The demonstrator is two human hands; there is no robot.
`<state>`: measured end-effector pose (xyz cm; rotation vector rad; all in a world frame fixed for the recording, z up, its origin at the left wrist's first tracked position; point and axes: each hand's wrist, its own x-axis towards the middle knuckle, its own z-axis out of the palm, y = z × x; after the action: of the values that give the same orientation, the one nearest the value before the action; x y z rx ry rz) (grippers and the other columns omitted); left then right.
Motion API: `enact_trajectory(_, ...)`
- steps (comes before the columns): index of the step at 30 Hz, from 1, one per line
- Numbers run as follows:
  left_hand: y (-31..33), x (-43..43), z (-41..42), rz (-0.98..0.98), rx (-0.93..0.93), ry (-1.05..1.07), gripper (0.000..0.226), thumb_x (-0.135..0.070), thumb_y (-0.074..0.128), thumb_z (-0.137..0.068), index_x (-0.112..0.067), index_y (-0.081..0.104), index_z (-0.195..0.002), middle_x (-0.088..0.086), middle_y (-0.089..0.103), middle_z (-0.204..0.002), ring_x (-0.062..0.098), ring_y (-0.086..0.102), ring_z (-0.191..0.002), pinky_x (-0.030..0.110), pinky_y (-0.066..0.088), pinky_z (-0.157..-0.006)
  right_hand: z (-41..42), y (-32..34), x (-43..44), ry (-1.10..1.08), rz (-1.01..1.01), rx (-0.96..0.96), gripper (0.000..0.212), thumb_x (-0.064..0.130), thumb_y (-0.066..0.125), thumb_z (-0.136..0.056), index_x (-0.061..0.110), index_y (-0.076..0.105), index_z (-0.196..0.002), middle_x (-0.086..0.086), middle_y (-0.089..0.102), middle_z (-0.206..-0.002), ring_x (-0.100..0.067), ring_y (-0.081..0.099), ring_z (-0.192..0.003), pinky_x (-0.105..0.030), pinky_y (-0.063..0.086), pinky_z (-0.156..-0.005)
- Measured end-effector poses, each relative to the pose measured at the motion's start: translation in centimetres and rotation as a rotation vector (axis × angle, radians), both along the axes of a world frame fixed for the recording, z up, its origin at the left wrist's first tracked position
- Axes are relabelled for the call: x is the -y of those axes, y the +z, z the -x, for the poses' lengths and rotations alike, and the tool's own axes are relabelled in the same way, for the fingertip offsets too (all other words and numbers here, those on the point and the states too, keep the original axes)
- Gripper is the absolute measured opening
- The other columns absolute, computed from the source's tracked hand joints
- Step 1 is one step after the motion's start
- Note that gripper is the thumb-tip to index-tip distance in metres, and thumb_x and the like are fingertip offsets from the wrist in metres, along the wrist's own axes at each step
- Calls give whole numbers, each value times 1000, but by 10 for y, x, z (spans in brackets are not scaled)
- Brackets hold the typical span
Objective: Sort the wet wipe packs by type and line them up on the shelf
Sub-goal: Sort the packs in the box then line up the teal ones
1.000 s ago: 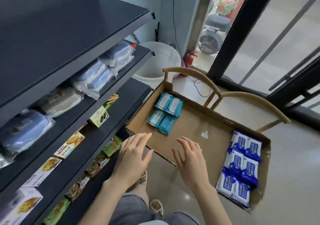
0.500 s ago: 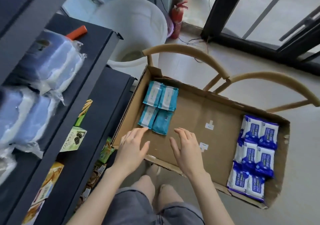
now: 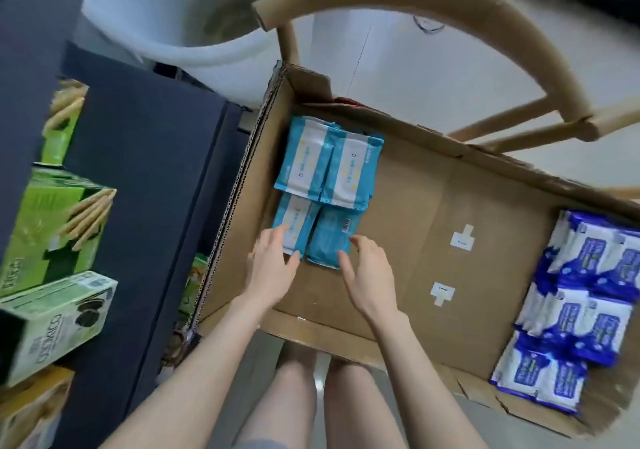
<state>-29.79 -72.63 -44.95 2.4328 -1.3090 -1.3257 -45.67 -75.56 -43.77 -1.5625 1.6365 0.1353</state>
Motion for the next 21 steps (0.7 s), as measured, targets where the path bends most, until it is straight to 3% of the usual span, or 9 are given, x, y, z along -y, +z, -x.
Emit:
enact_trajectory(5, -60, 1, 2, -30, 70, 143, 73, -30, 61, -89, -7, 23, -147, 11, 31, -146, 28, 31, -132, 37, 27, -104, -9, -62, -2, -195, -75, 43, 54, 27, 59, -92, 4, 38, -136, -11, 48, -131, -25, 47, -121, -32, 38, -99)
enact_trajectory(10, -92, -2, 6, 57, 176, 223, 69, -33, 65, -86, -3, 35, -141, 14, 41, -133, 28, 38, -119, 35, 32, -96, -15, -105, -4, -438, -58, 52, 60, 29, 72, -81, 7, 42, -128, -6, 48, -124, -23, 52, -112, -39, 44, -95)
enact_trajectory(16, -106, -3, 7, 68, 179, 371, 54, -30, 78, -74, -7, 54, -115, 10, 51, -111, 26, 46, -104, 35, 36, -90, -19, -119, -10, -585, -21, 66, 42, 25, 78, -75, 15, 46, -101, -3, 57, -100, -19, 55, -86, -29, 44, -77)
enact_trajectory(19, -103, -5, 7, 43, 113, 412, 36, -29, 77, -74, -7, 53, -89, 4, 47, -94, 25, 49, -89, 32, 39, -76, -19, -118, -8, -653, -76, 108, 35, 22, 78, -75, 14, 50, -94, 0, 58, -85, -16, 53, -73, -29, 44, -72)
enact_trajectory(21, -96, -11, 7, 56, 29, 458, 29, -25, 73, -80, -7, 50, -83, 4, 48, -91, 23, 49, -84, 26, 34, -69, -17, -113, -7, -637, -123, 159, 25, 19, 77, -76, 10, 54, -84, -1, 52, -74, -12, 44, -62, -27, 39, -63)
